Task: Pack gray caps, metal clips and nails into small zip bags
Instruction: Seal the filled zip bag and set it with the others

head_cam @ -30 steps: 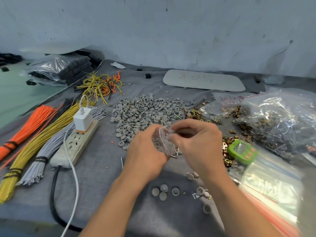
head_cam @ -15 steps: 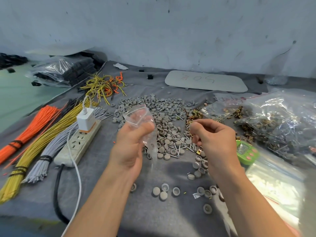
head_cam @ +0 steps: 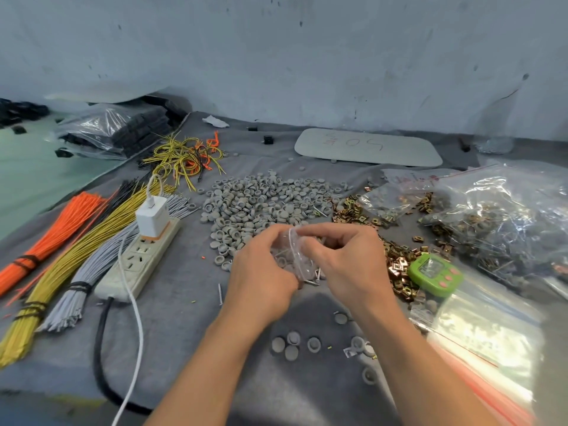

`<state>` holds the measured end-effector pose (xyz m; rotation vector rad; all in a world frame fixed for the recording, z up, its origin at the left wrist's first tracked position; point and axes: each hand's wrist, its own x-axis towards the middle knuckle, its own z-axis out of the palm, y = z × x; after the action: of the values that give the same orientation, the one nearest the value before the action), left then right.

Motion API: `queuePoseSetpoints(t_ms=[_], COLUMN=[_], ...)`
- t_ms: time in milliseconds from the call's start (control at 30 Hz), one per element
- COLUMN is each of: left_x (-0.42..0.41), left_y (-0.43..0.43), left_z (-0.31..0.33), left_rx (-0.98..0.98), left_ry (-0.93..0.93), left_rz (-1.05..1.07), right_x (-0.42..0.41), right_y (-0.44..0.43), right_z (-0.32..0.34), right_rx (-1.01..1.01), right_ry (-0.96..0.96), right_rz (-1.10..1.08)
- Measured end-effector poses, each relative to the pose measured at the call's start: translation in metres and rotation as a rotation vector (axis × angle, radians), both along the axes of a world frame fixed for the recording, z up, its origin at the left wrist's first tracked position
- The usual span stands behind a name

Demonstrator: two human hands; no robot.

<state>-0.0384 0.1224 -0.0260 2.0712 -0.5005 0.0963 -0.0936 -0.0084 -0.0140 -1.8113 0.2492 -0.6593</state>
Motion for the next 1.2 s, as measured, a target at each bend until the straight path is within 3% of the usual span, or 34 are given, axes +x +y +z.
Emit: queuePoseSetpoints(t_ms=[100,167,267,400,533,767,1033,1133,1200], left_x=[0.004,0.007,0.011,0.013,0.014,0.005,0.005,0.006,0.006], left_y=[0.004,0.009,0.015,0.02,0.02,0.017,0.017,0.015,0.013], left_z=[0.003,0.004,0.005,0.008,0.008,0.004,0.001,-0.001,-0.003], left_rx=[-0.119,-0.203,-0.339,-0.4,-0.263,0.016,0.054,0.09,0.109], left_ry=[0.067,0.122,0.137,0.038,-0.038,-0.071,-0.033,-0.021,-0.029], left_rz=[0.043,0.077,0.157,0.291,0.336,0.156,0.101,0.089,0.086], right_x=[0.002,0.001,0.0,-0.005,-0.006,0.0,-0.001,-0.005,-0.008], right_y=[-0.007,-0.017,-0.026,-0.02,-0.01,-0.012,-0.018,-0.024,-0.028], right_z=[0.004,0.002,-0.003,-0.005,-0.008,-0.009,-0.007,-0.004,-0.004], right_rx=[0.152,0.151,-0.158,-0.561,-0.666,-0.734,-0.785,-0.722,-0.577], right_ry=[-0.034,-0.007,0.243,0.586,0.714,0.762,0.732,0.689,0.552], right_rz=[-0.108,-0.235,-0.292,-0.152,-0.116,-0.129,-0.203,-0.272,-0.287])
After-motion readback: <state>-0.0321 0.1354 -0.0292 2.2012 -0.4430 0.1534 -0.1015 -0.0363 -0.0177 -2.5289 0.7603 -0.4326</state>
